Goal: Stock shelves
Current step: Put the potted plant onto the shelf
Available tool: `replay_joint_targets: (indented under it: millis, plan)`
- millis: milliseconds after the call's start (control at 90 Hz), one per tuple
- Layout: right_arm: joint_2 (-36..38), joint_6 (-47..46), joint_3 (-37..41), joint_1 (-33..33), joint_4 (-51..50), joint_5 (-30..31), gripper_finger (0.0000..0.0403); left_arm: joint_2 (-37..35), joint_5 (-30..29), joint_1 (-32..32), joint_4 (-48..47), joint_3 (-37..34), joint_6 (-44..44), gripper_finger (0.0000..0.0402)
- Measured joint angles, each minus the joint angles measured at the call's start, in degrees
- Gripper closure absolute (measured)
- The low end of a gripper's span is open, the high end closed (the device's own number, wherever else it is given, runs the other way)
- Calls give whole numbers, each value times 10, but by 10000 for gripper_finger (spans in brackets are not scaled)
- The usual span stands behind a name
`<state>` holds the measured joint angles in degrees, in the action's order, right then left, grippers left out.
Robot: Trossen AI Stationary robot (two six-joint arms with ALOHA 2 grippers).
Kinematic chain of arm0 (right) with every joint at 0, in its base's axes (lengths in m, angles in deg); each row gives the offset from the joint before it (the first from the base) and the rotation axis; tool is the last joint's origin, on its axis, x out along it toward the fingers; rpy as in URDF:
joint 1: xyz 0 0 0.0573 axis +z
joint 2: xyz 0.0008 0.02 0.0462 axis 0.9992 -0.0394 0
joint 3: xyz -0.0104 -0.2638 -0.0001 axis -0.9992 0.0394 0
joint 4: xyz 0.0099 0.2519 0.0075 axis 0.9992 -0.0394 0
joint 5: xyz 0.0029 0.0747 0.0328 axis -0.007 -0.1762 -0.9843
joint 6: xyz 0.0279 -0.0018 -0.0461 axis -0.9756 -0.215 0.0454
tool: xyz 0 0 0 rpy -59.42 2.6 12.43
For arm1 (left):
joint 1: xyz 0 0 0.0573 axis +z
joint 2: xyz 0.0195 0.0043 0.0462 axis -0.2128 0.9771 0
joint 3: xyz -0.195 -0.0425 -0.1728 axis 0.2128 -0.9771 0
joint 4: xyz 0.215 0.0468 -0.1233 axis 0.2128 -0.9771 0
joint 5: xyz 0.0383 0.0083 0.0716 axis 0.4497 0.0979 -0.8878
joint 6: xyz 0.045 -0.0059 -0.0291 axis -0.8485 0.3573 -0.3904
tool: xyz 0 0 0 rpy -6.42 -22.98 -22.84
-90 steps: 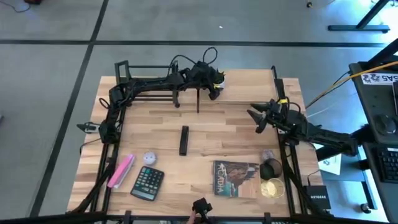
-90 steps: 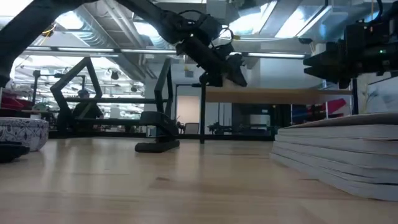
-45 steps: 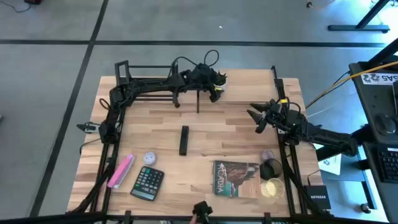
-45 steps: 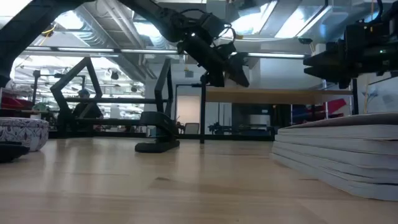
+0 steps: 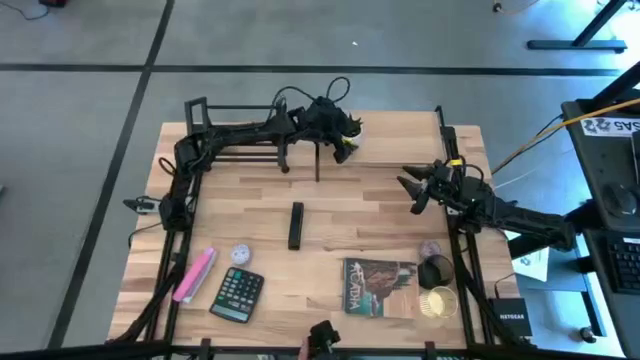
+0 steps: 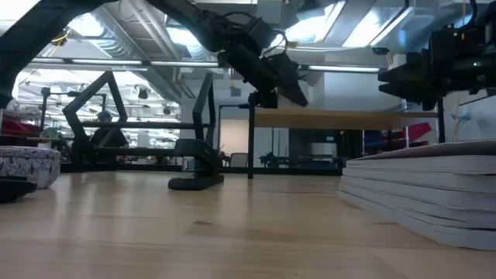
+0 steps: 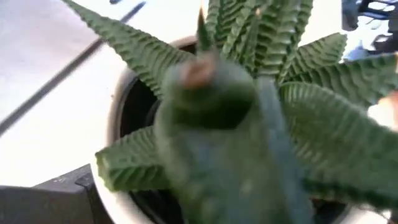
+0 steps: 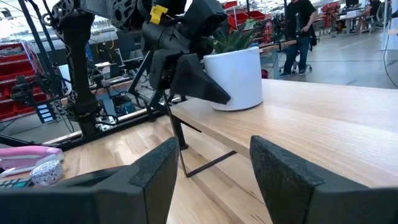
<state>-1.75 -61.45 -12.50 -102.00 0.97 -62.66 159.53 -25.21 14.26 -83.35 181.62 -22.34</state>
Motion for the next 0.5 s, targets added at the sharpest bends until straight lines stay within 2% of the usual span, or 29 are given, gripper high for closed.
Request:
replay_joint_targets:
  millis: [278,500]
  plan:
    - [0,0,0,0,0,0,217,2,-6,4,-75,41,3,43]
    - [0,0,0,0,0,0,217,4,-62,4,-80,51,-18,43]
